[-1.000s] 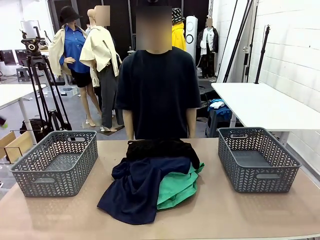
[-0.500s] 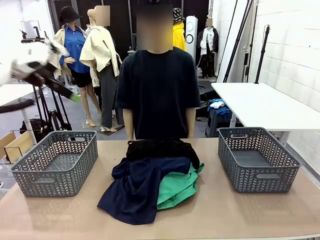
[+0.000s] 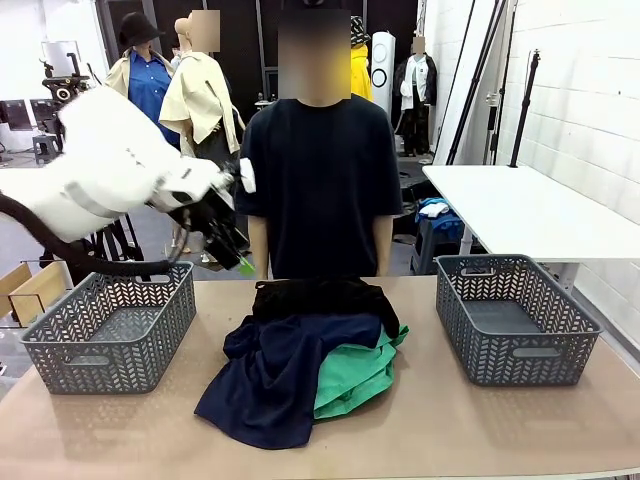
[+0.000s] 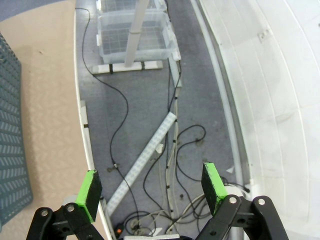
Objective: Sort the tops and bottoms.
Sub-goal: Lift clothes from the center of the table with your left hand.
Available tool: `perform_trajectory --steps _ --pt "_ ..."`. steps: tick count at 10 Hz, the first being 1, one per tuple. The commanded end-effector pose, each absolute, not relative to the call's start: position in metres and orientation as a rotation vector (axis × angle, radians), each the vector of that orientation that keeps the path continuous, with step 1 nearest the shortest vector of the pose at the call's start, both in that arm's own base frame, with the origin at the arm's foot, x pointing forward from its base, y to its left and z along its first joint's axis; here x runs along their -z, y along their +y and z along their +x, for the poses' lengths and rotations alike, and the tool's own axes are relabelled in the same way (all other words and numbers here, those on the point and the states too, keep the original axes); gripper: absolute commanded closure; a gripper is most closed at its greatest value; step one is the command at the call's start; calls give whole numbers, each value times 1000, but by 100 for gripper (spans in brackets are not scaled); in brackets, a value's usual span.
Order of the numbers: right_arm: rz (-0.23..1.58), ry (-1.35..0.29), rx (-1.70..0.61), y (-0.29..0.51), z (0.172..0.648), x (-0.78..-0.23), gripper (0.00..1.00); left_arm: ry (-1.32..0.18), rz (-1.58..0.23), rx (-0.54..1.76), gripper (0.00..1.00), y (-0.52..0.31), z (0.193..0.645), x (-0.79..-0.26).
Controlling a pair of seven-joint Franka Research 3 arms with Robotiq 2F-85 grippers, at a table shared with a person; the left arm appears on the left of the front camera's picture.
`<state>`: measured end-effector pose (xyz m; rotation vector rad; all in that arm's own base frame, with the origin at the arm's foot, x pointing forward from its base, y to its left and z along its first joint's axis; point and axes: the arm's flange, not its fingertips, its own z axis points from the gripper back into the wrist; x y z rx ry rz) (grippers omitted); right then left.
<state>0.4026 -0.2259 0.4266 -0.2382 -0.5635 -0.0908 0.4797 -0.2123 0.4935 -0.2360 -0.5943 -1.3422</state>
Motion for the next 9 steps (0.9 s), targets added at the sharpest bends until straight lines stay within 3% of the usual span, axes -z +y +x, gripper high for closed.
perform_trajectory --steps 1,2,6,9 --pt "-241 -558 90 -228 403 -427 0 -561 -179 1307 0 -221 499 -488" --pt "-241 -558 90 -228 403 -427 0 -594 -236 1342 0 -212 480 -493" --pt "-241 -558 90 -228 403 -427 0 -594 -236 1342 0 -212 480 -493" --pt "-241 -558 90 -228 403 -427 0 -605 -212 1310 0 -228 517 -483"
